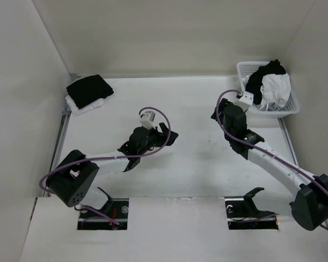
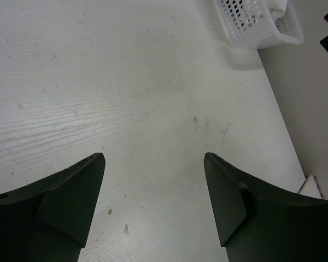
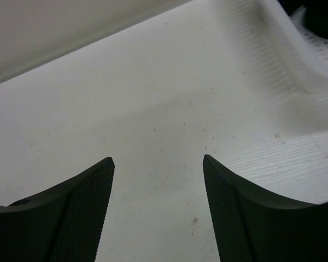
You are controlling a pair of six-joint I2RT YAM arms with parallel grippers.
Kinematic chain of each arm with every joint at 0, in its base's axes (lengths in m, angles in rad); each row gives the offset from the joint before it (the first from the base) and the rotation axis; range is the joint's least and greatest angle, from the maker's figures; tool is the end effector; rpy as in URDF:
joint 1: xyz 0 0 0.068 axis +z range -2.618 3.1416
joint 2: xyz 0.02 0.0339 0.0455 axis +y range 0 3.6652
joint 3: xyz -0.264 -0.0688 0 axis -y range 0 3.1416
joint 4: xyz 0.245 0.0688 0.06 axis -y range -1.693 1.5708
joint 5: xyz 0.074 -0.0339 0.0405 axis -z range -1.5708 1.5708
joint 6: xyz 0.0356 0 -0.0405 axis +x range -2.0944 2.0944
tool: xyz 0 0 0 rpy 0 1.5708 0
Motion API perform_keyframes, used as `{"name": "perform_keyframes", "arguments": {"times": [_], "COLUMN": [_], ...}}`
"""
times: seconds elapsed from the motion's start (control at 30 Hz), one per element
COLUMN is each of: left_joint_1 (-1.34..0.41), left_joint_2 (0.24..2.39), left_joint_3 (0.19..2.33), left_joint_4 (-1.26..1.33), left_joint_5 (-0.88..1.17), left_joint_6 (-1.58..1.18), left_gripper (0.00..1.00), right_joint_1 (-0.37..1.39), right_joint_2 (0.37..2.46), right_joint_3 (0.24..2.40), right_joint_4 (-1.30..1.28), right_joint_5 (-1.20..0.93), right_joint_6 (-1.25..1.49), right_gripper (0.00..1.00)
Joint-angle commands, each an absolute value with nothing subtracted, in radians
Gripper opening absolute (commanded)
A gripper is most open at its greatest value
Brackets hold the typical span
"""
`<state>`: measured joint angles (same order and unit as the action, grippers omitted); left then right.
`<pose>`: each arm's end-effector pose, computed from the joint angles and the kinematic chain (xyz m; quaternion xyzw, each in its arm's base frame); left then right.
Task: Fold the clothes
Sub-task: Grab the tank top from the pile
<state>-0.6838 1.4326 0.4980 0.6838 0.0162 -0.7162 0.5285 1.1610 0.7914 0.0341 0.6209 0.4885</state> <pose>0.2195 -0.1796 0.1864 -0.0078 0.7899 -0.3999 0.4648 0.2368 0.1143 0.2892 0.1614 0.7797 0.0509 0.6029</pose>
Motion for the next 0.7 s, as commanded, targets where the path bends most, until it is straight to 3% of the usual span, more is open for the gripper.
{"name": "perform_keyframes", "arguments": {"times": [0.0,0.13,0.27,0.3,0.37,0.5,0.67], "left_joint_1": [-0.691,-0.693,-0.689,-0.691,-0.694,-0.691,-0.706], "left_joint_2": [1.431,1.424,1.442,1.442,1.445,1.473,1.471], "left_joint_3": [0.522,0.512,0.500,0.500,0.500,0.506,0.508], "left_joint_4": [0.739,0.752,0.796,0.798,0.807,0.801,0.805], "left_joint_5": [0.035,0.040,0.055,0.060,0.064,0.067,0.069], "left_joint_6": [-0.719,-0.715,-0.715,-0.715,-0.710,-0.721,-0.712], "left_gripper": [0.73,0.73,0.67,0.65,0.54,0.14,0.11], "right_joint_1": [0.454,0.349,0.181,0.141,0.049,-0.093,-0.205], "right_joint_2": [1.169,1.198,1.287,1.316,1.394,1.586,1.777], "right_joint_3": [0.877,0.929,1.043,1.073,1.152,1.333,1.463], "right_joint_4": [0.044,0.066,0.061,0.049,0.012,-0.069,-0.127], "right_joint_5": [0.620,0.566,0.549,0.554,0.552,0.541,0.538], "right_joint_6": [0.488,0.485,0.462,0.462,0.471,0.463,0.466], "right_gripper": [0.63,0.44,0.08,0.06,0.04,0.13,0.47]}}
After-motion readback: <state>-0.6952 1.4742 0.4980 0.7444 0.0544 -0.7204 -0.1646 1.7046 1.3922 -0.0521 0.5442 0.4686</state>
